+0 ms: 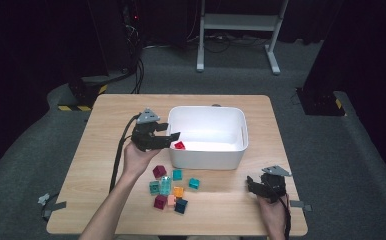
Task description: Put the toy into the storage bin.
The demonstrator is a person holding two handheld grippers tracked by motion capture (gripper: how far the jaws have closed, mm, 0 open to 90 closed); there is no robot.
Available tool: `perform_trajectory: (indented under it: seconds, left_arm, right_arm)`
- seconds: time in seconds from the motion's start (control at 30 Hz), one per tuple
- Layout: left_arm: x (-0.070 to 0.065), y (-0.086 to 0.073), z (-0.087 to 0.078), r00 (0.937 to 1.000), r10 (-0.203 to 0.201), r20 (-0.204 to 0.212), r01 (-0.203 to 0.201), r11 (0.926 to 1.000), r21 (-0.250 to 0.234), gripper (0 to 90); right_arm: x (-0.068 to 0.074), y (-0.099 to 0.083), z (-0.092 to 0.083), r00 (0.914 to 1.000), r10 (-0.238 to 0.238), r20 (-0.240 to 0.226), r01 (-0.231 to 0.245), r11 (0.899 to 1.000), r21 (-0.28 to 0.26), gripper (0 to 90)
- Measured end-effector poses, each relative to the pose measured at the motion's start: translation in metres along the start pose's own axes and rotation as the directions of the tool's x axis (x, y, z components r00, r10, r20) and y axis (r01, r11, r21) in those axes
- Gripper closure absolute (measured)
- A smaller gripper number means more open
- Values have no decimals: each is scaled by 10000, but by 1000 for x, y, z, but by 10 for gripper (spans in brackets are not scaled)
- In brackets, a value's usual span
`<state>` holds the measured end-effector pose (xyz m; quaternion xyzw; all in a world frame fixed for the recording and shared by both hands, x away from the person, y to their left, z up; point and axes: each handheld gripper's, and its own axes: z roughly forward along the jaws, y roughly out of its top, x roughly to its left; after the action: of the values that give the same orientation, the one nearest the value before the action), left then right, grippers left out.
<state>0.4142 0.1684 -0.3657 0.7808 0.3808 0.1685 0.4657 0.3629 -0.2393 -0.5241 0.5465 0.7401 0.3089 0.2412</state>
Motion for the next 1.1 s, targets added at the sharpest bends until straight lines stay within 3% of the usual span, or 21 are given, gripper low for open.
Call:
perform_trajectory:
  seconds: [0.17, 0.37, 0.6, 0.83, 1.1]
  left_arm:
    - [4, -14, -22, 9996, 62, -288, -69, 9997, -239, 383]
    - [11, -37, -41, 9967, 108, -804, -104, 9999, 54, 379]
    - [18, -60, -43, 9955, -92, -943, 123, 9994, 323, 359]
    - [25, -86, -34, 9945, -402, -963, 459, 9973, 578, 338]
    - [25, -101, -19, 9961, -257, -841, 338, 9949, 952, 332]
  right_arm:
    - [0, 0, 0, 10000, -14, 27, 14, 10000, 0, 219]
    - [0, 0, 0, 10000, -11, 21, 11, 10000, 2, 219]
    - [1, 0, 0, 10000, -27, 18, 27, 10000, -1, 220]
    - [1, 0, 0, 10000, -32, 14, 32, 10000, 1, 219]
    - [1, 0, 0, 10000, -11, 16, 11, 10000, 4, 219]
